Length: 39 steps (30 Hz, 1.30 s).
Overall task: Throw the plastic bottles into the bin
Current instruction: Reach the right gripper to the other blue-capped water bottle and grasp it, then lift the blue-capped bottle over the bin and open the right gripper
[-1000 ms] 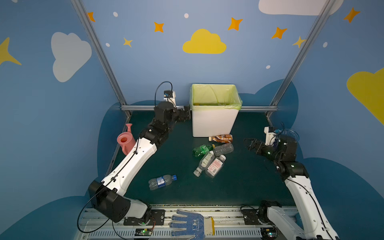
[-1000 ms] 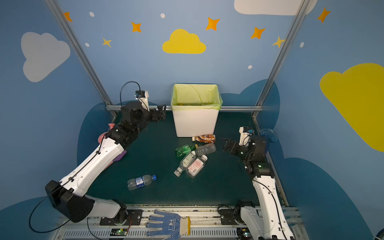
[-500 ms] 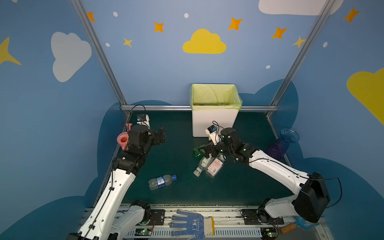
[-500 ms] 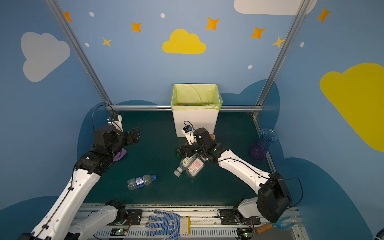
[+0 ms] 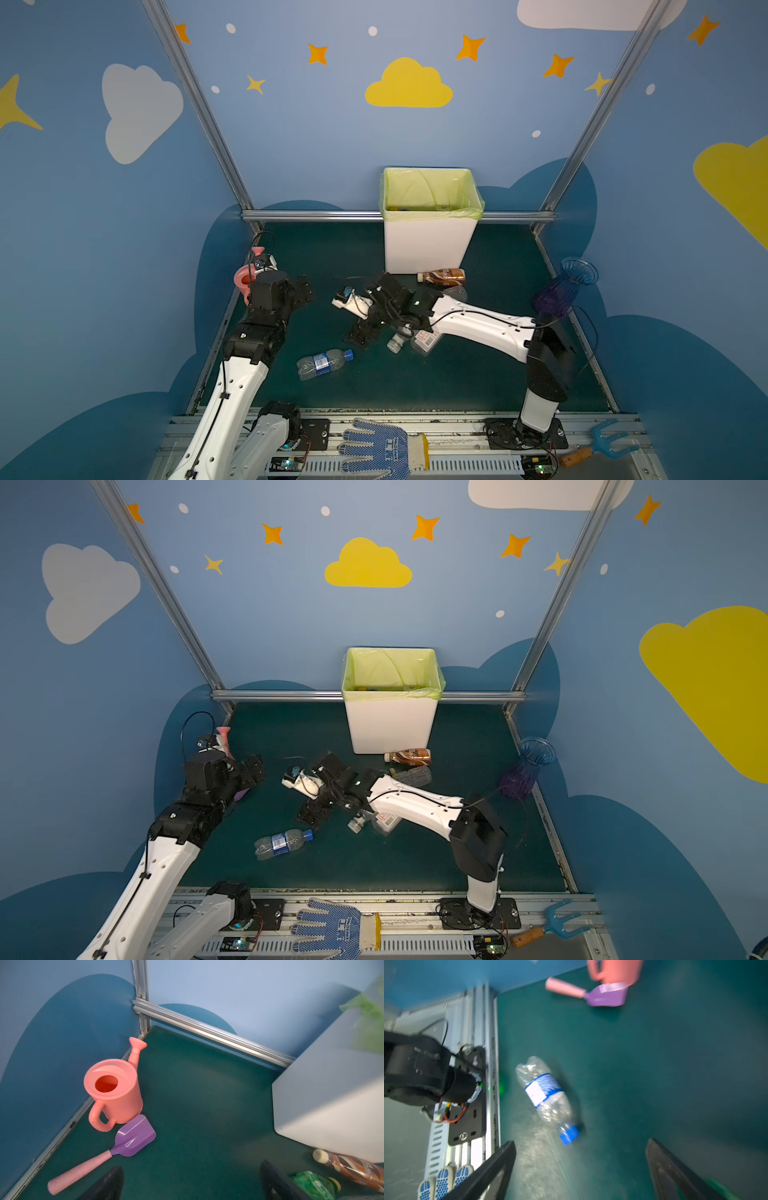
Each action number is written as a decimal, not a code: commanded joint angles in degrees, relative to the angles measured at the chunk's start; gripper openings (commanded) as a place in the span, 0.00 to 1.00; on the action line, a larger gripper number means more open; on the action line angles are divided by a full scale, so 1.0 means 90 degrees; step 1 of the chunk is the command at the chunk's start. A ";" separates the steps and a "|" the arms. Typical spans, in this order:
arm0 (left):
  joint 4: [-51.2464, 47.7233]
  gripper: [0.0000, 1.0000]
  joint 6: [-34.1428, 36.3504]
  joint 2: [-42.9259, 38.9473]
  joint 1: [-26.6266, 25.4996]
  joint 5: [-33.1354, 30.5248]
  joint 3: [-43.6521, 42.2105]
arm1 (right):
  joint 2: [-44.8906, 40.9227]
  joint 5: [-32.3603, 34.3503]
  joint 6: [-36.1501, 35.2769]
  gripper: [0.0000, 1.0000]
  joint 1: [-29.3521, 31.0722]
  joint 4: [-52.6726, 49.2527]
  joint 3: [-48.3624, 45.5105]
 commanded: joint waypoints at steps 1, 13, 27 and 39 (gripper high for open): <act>0.0102 1.00 -0.0224 0.0076 0.0405 0.0389 0.0182 | 0.0657 -0.0129 -0.0467 0.96 0.0419 -0.0591 0.0724; 0.0278 1.00 -0.0340 0.0281 0.1012 0.1179 0.0195 | 0.2754 0.0376 -0.1239 0.94 0.1004 -0.1246 0.2698; 0.0218 1.00 -0.0336 0.0397 0.1063 0.1290 0.0163 | 0.3818 0.1861 -0.2309 0.64 0.1366 -0.2467 0.3914; 0.0252 1.00 -0.0455 0.0434 0.1088 0.1231 0.0075 | 0.1719 0.2067 -0.1353 0.37 0.0952 -0.1257 0.2215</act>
